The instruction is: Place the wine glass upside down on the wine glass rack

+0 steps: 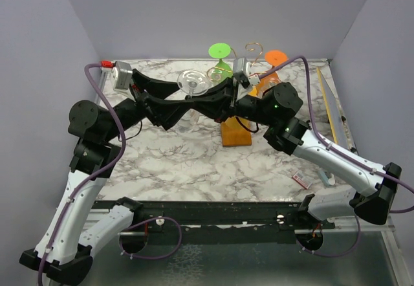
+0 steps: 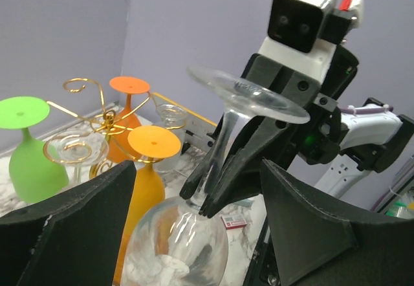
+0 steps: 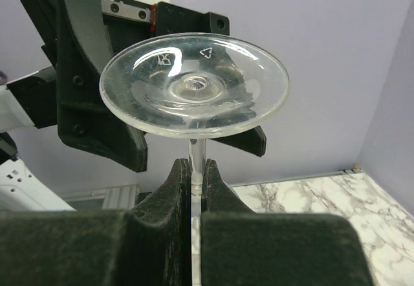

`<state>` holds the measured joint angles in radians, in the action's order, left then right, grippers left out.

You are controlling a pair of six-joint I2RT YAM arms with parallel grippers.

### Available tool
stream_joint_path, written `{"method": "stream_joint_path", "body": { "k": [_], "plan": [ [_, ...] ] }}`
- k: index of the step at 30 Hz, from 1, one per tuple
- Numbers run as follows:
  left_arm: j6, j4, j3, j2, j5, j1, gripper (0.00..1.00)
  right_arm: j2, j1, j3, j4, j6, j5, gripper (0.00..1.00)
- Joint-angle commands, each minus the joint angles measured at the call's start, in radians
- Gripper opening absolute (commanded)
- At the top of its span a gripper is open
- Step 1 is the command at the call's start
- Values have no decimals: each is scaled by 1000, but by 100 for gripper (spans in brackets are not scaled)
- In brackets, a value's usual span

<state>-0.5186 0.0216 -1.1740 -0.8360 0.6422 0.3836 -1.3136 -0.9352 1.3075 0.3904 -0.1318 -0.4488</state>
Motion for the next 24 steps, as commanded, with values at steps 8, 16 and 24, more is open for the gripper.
{"method": "stream_joint_path", "body": {
  "k": [8,16,24],
  "plan": [
    [-69,72,-8,56,33,-1,99,29,-7,-5,35,4,-21,1],
    [-313,-82,-61,79,-142,-2,98,7,-7,17,47,122,13,1],
    [-523,-292,-216,-60,-232,-1,77,-55,-6,52,57,208,10,1]
  ]
}}
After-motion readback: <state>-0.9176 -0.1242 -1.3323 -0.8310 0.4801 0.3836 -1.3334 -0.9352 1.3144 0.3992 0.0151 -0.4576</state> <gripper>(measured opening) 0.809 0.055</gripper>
